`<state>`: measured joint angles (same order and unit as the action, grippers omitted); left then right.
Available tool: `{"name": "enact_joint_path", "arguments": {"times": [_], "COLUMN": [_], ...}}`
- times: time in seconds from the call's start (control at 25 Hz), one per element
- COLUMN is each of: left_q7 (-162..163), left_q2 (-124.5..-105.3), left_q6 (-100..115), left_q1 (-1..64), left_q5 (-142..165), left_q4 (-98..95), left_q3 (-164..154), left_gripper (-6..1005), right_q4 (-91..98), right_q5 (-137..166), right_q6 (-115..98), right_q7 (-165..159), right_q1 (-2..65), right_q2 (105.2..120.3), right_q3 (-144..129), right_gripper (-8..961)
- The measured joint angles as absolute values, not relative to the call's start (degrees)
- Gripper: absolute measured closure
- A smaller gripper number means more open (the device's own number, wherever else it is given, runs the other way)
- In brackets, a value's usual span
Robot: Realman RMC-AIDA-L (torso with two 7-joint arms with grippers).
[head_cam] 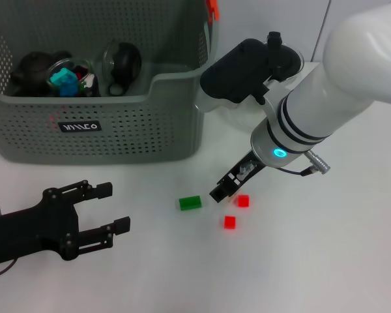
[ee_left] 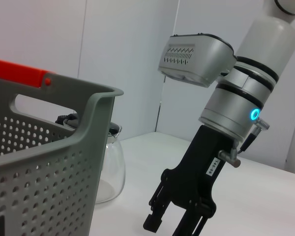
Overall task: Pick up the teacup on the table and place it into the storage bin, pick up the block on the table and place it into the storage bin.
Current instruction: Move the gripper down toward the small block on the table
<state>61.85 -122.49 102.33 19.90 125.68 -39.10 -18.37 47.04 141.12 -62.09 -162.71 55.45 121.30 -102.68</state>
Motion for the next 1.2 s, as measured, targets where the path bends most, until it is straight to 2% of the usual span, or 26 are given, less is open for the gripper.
{"name": "enact_joint_path", "arguments": {"times": [1.12,1.2], "left_q7": [62.0,62.0], "left_q2": [-122.52,-122.52], "left_q6": [102.2,102.2], "left_q1": [19.6,19.6], "left_q5": [125.7,125.7], "left_q4": [-39.1,-39.1], "left_q3": [-18.4,-18.4], "left_gripper": [255,255], "right_q4": [46.3,46.6], "right_q5": [139.3,139.3], "right_q6": [-58.4,-58.4], "right_q7": [-162.6,-162.5], "right_q1": [53.3,53.1], "right_q2": [121.20,121.20], "right_q3": [-106.8,-106.8], "right_gripper": [285,335]}}
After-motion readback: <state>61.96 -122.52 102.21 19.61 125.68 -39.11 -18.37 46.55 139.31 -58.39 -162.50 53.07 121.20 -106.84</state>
